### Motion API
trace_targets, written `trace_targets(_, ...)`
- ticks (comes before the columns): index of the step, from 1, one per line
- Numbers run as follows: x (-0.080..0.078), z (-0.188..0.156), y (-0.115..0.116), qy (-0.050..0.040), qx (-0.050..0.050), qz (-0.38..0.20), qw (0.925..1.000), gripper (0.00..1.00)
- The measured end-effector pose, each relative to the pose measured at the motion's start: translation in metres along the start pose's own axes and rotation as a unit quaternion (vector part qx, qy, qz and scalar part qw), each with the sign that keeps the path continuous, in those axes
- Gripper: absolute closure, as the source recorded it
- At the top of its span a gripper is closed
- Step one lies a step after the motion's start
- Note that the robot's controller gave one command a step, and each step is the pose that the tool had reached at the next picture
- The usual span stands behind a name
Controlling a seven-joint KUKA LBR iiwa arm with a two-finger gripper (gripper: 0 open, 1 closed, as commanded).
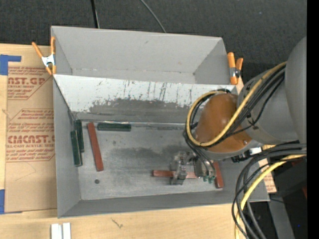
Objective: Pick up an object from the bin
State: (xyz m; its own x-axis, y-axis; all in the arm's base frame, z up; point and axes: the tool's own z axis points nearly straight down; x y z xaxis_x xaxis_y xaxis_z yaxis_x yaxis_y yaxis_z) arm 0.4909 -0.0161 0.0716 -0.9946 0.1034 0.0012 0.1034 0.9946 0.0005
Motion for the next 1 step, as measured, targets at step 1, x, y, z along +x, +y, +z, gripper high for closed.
trace_targets(1,-0.016,-0.166,-0.024,-0.0039,0.0,0.023,0.9997,1.0)
